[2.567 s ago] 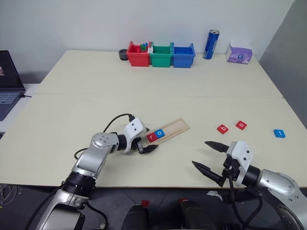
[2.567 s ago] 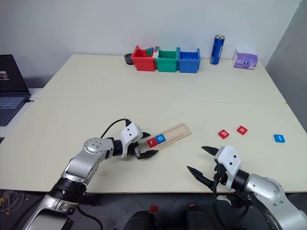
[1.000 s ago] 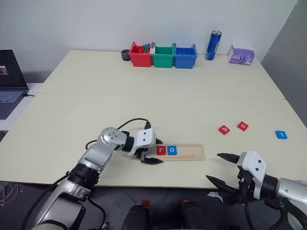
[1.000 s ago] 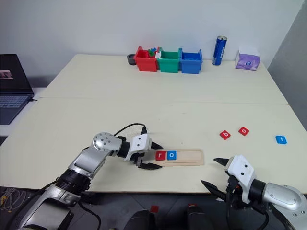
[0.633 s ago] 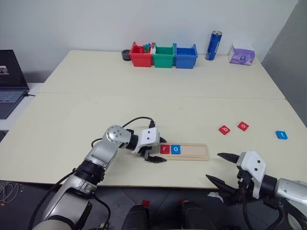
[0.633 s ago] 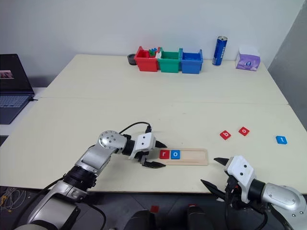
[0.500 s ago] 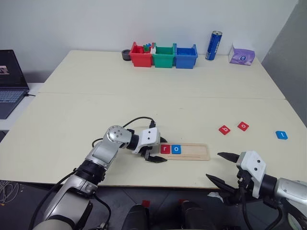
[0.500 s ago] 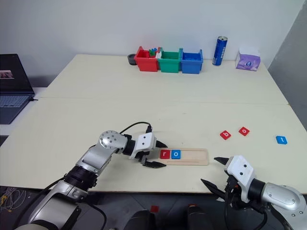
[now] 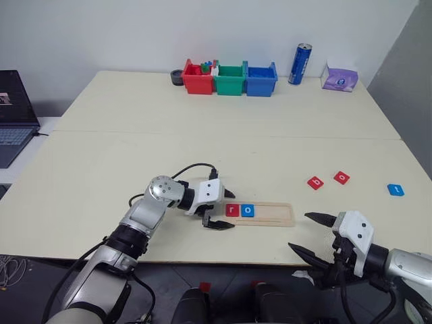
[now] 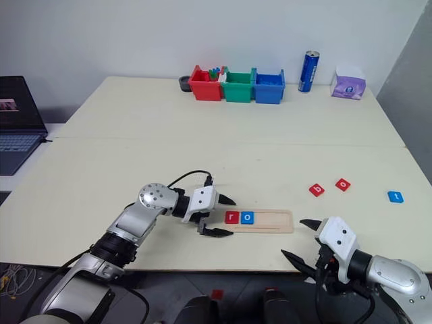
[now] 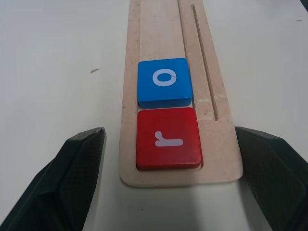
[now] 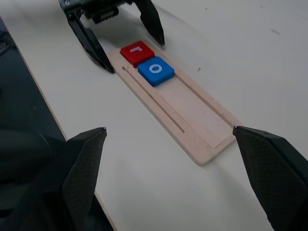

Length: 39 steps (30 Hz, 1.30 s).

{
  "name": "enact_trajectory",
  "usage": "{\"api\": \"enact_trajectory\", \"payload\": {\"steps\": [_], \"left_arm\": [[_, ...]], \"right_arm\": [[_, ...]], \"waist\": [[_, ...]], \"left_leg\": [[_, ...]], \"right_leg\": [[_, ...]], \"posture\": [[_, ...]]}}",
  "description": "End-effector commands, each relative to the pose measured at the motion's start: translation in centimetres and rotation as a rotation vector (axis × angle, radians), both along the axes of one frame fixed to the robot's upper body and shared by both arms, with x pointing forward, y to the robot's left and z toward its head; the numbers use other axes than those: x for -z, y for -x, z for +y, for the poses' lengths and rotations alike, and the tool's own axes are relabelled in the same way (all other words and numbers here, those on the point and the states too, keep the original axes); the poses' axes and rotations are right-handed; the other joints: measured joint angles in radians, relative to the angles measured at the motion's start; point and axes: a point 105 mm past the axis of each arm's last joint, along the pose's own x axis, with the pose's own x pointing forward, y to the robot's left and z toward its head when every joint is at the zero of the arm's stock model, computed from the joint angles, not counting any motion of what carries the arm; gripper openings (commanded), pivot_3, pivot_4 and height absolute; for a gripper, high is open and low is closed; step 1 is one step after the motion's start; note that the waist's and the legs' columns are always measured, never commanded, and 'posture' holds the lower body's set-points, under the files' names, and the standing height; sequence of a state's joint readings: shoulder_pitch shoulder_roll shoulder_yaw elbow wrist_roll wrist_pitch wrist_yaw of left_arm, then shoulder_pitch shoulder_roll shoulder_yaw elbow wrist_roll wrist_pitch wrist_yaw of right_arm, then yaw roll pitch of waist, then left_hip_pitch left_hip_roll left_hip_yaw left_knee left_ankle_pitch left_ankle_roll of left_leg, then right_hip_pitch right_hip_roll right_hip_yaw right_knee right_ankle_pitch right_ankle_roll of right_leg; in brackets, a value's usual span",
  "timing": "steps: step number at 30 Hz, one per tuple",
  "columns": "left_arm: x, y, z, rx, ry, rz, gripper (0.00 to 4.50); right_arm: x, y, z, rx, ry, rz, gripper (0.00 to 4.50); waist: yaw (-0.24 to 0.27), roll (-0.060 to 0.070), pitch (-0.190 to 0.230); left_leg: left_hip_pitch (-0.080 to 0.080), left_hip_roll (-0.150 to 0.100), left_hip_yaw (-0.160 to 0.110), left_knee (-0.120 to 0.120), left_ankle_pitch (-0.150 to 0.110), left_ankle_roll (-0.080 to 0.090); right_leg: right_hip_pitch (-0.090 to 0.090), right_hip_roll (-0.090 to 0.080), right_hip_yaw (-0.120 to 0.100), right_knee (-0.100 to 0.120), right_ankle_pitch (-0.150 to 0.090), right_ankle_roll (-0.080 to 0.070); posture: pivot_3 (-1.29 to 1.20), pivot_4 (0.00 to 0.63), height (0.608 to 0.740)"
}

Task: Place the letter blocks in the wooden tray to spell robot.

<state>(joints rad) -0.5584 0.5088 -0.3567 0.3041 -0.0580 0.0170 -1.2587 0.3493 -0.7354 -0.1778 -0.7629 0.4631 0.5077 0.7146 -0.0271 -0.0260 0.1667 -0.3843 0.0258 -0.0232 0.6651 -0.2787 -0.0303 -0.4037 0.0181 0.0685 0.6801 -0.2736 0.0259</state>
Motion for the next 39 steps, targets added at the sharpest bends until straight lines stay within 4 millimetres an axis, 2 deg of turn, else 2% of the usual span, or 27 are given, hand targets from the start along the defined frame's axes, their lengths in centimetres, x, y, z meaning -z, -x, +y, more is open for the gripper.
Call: {"api": "enact_trajectory", "payload": {"steps": [1,5,9,12,15,20,25,29,35,39], "left_arm": [[-2.0,0.1,1.2,-0.025,0.055,-0.036,4.47],[-3.4,0.7,3.1,-0.078,0.094,-0.032,4.47],[-4.7,1.6,4.2,-0.141,0.165,-0.004,4.47],[-4.9,2.4,4.6,-0.164,0.202,-0.003,4.47],[-4.2,4.0,5.2,-0.130,0.186,0.032,4.47],[-3.4,4.6,6.0,-0.134,0.165,0.037,4.47],[-3.5,4.8,6.0,-0.140,0.194,0.024,4.47],[-3.7,4.9,6.1,-0.145,0.219,0.020,4.50],[-3.7,4.9,6.3,-0.158,0.226,0.028,4.50],[-3.8,4.9,6.4,-0.163,0.237,0.040,4.50]], "right_arm": [[-1.8,-1.1,-0.4,0.060,-0.068,-0.059,4.50],[-1.7,-3.1,-1.6,0.173,-0.064,-0.073,4.50],[-0.8,-6.9,-3.8,0.355,-0.010,-0.078,4.50],[-0.1,-9.5,-4.9,0.413,0.030,-0.077,4.50],[0.4,-11.7,-5.6,0.424,0.046,-0.052,4.50],[1.3,-13.9,-7.5,0.464,0.056,0.006,4.50],[2.2,-14.6,-8.1,0.471,0.035,0.070,4.50],[2.7,-14.6,-7.9,0.465,0.035,0.099,3.58],[2.8,-13.9,-7.3,0.455,0.031,0.082,1.44],[2.3,-12.7,-7.6,0.497,0.056,0.056,1.45]], "waist": [[-0.004,0.000,0.000],[-0.006,0.000,0.000],[-0.005,0.000,0.000],[-0.005,0.000,0.001],[-0.004,0.001,0.001],[-0.001,0.001,0.001],[-0.004,0.001,0.001],[-0.005,0.001,0.001],[-0.005,0.001,0.001],[-0.004,0.001,0.001]], "left_leg": [[0.000,0.000,0.000,0.000,0.000,0.000],[0.000,0.001,-0.001,-0.001,0.000,0.000],[0.001,0.003,-0.001,-0.001,0.000,0.000],[0.001,0.002,0.000,0.000,0.000,0.000],[0.000,0.002,0.001,-0.001,0.000,0.000],[-0.001,0.002,0.000,-0.002,0.000,0.000],[0.000,0.002,0.001,-0.002,0.000,0.000],[0.000,0.002,0.001,-0.002,0.000,0.000],[0.000,0.002,0.001,-0.002,0.000,0.000],[0.000,0.002,0.000,-0.002,0.000,0.000]], "right_leg": [[0.000,0.000,0.000,0.000,0.000,0.000],[-0.001,0.002,0.000,0.001,0.000,0.000],[-0.001,0.001,0.001,0.001,0.000,0.000],[-0.001,-0.001,0.002,0.001,0.000,0.000],[-0.002,-0.001,0.002,0.000,0.000,-0.001],[-0.002,-0.001,0.001,0.000,0.001,-0.003],[-0.002,-0.001,0.001,0.000,0.002,-0.004],[-0.002,-0.001,0.001,0.000,0.002,-0.005],[-0.002,-0.001,0.001,0.000,0.002,-0.005],[-0.002,-0.001,0.001,0.000,0.001,-0.003]], "posture": [[0.00,0.150,0.740],[0.00,0.150,0.740],[0.00,0.150,0.740],[0.00,0.150,0.740],[0.00,0.150,0.740],[0.00,0.150,0.740],[0.00,0.150,0.740],[0.00,0.150,0.740],[0.00,0.150,0.740],[0.00,0.150,0.740]]}}
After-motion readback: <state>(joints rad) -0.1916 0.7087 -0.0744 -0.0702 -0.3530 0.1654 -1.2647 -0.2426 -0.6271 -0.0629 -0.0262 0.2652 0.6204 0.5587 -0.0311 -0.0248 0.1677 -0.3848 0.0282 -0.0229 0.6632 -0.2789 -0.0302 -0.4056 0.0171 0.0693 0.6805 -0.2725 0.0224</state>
